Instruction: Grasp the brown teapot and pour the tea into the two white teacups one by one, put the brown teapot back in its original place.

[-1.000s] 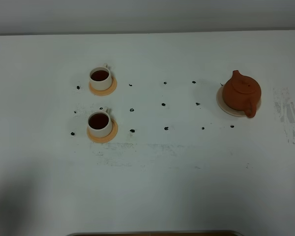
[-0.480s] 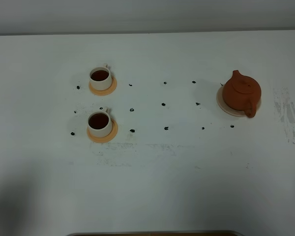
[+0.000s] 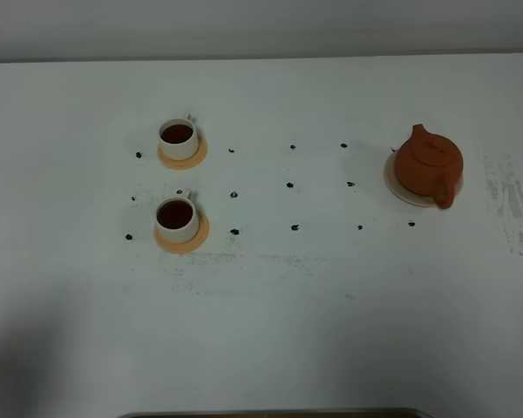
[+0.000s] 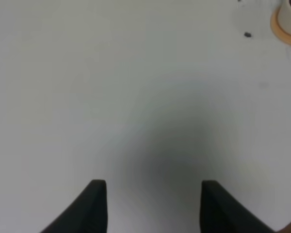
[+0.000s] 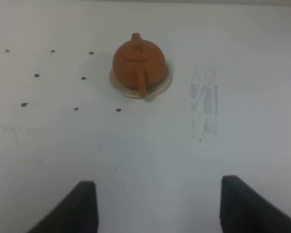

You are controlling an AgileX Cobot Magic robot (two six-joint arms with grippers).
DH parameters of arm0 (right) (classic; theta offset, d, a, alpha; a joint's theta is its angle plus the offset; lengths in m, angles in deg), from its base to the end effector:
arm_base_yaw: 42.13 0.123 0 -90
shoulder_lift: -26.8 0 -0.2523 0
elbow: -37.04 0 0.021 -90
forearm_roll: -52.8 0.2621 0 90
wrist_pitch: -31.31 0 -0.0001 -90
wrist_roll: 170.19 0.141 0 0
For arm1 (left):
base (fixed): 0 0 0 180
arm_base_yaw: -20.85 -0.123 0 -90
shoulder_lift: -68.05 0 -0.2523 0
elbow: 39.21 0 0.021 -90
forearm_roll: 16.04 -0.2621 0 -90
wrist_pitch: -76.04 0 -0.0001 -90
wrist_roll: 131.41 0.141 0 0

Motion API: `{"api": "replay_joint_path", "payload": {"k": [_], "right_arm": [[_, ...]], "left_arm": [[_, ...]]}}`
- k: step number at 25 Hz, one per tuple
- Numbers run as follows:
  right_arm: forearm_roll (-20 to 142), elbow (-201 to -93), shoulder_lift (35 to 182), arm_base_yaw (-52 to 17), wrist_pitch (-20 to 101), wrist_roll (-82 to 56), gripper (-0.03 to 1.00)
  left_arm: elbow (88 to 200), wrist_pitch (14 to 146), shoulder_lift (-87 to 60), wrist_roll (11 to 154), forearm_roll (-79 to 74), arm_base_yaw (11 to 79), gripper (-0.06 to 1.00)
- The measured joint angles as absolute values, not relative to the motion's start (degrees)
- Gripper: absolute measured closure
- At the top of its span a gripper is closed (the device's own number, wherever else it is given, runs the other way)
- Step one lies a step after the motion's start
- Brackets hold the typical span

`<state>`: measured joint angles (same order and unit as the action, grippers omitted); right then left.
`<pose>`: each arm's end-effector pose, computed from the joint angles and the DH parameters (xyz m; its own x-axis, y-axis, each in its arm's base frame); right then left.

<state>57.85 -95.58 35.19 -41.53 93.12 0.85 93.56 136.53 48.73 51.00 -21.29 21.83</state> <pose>0.0798 0.0118 0.2596 -0.4494 -0.1188 -0.8854 -0.1315 0.9891 -0.0659 0.1065 0.0094 0.2455 -0.6026 0.0972 -0.7921 0.0060 0.9931 0.1174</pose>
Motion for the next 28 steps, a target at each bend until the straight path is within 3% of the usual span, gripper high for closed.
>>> {"api": "replay_joint_path", "payload": {"k": [10,28], "right_arm": [[57.85,-95.58,35.19,-41.53,93.12,0.85,0.41],[57.85,-95.58,35.19,-41.53,93.17,0.98,0.41]], "left_arm": [[93.56,136.53,59.31,51.0,-21.29,21.83,0.49],[93.56,136.73,59.51,48.21,-20.07,21.83,0.49]]}}
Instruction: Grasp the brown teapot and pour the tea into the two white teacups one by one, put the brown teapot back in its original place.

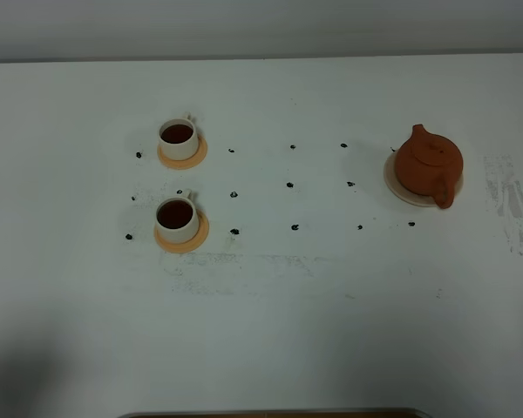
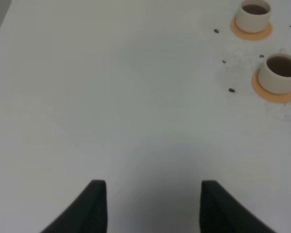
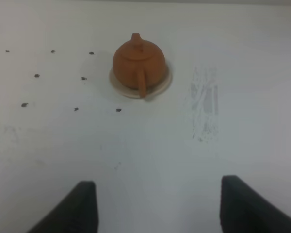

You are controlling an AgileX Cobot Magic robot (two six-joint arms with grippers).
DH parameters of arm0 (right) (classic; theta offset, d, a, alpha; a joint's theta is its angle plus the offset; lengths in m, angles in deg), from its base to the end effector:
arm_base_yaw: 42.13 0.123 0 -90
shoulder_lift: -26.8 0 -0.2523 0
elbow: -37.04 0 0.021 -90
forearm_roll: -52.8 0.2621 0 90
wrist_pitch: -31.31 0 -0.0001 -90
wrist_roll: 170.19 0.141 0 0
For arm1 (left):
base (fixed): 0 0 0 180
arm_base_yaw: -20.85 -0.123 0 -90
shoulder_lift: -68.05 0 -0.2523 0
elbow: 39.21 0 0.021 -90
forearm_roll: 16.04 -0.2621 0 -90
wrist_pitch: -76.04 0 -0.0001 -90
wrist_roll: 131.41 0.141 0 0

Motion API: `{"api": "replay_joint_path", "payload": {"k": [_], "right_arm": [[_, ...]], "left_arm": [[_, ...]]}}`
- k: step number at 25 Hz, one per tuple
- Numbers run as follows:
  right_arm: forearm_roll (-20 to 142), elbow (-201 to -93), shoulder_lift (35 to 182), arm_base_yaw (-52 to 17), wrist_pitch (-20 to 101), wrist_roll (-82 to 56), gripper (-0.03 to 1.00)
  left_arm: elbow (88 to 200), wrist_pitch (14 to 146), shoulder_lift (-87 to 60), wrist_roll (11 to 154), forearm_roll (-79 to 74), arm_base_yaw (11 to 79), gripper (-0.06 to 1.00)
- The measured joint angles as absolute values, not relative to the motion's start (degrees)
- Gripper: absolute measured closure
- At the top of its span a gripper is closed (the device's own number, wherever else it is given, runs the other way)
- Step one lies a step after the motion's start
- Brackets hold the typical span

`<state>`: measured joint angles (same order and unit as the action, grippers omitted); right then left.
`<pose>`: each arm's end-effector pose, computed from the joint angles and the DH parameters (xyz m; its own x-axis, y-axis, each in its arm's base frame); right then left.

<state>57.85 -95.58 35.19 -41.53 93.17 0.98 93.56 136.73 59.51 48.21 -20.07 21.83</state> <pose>0.0798 0.0118 0.2595 -0.4505 -0.1166 -0.8851 -0.1306 0.9894 -0.0639 0.0815 0.0073 0.2626 -0.4454 0.0354 -0.8946 -0.0254 0.9983 0.0522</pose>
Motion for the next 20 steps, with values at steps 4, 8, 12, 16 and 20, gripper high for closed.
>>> {"api": "replay_joint_path", "payload": {"k": [4,8,12,16,20], "right_arm": [[57.85,-95.58,35.19,-41.53,93.17,0.98,0.41],[57.85,-95.58,35.19,-41.53,93.17,0.98,0.41],[57.85,-95.58,35.19,-41.53,93.17,1.02,0.41],[57.85,-95.58,35.19,-41.53,93.17,1.02,0.41],[57.85,-95.58,35.19,-41.53,93.17,1.02,0.41]], "left_arm": [[93.56,136.73,59.51,48.09,-20.12,21.83,0.49],[93.56,136.73,59.51,48.09,-20.12,21.83,0.49],[93.56,136.73,59.51,48.09,-20.12,21.83,0.49],[93.56,136.73,59.51,48.09,-20.12,21.83,0.49],[93.56,136.75,59.51,48.09,-20.12,21.83,0.49]]}}
